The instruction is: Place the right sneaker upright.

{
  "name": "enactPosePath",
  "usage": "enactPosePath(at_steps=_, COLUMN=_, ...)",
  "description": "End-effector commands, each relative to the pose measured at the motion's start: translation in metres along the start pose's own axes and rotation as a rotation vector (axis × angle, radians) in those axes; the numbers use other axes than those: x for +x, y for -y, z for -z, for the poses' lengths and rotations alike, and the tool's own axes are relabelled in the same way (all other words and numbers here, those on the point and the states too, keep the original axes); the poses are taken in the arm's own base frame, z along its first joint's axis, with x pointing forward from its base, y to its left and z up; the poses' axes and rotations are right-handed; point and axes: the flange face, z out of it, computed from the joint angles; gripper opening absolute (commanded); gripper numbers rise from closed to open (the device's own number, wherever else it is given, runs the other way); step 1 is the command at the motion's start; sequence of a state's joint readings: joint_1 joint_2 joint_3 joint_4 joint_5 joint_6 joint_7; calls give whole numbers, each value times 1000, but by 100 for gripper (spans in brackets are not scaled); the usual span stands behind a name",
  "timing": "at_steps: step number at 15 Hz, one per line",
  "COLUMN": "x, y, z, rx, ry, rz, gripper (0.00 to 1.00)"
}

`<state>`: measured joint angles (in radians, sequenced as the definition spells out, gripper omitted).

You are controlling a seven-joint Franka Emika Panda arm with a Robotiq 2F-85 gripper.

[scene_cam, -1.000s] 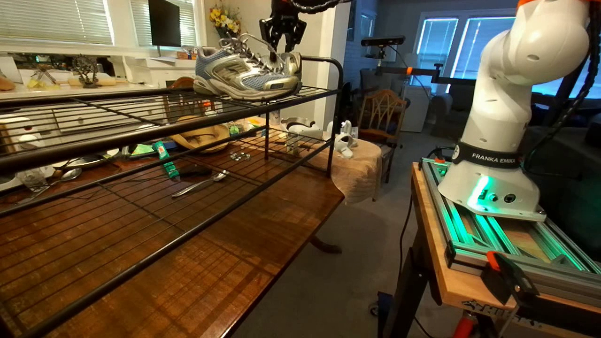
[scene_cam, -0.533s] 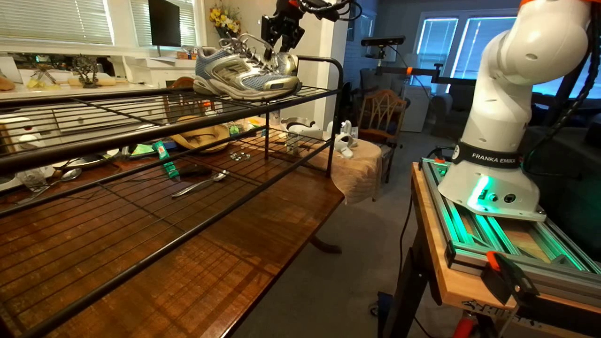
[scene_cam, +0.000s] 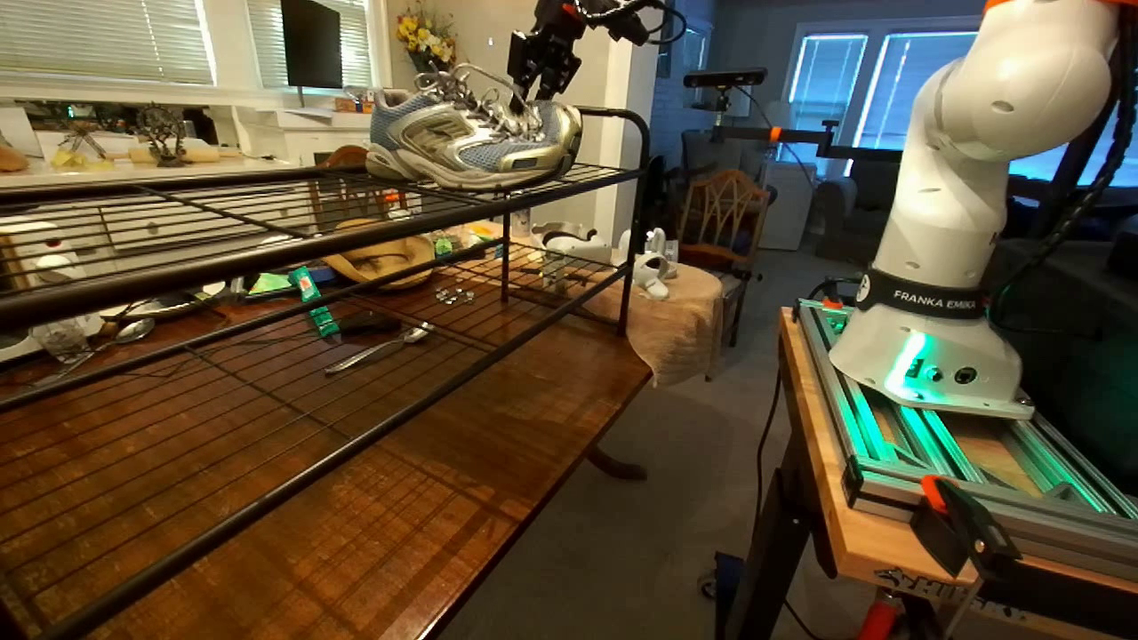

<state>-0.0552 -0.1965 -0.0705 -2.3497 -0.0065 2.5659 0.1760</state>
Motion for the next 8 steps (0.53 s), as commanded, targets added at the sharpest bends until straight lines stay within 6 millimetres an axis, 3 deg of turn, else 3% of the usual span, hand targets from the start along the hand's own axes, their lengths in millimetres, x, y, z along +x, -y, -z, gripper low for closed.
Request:
enactPosePath(at_steps=1, x=-4, y=-12, z=1, rx=-35, ry=16, rz=47, gripper=24)
enactPosePath(at_steps=8, x=-9, y=2, z=13, rx=186, ry=-3, rz=20, gripper=24)
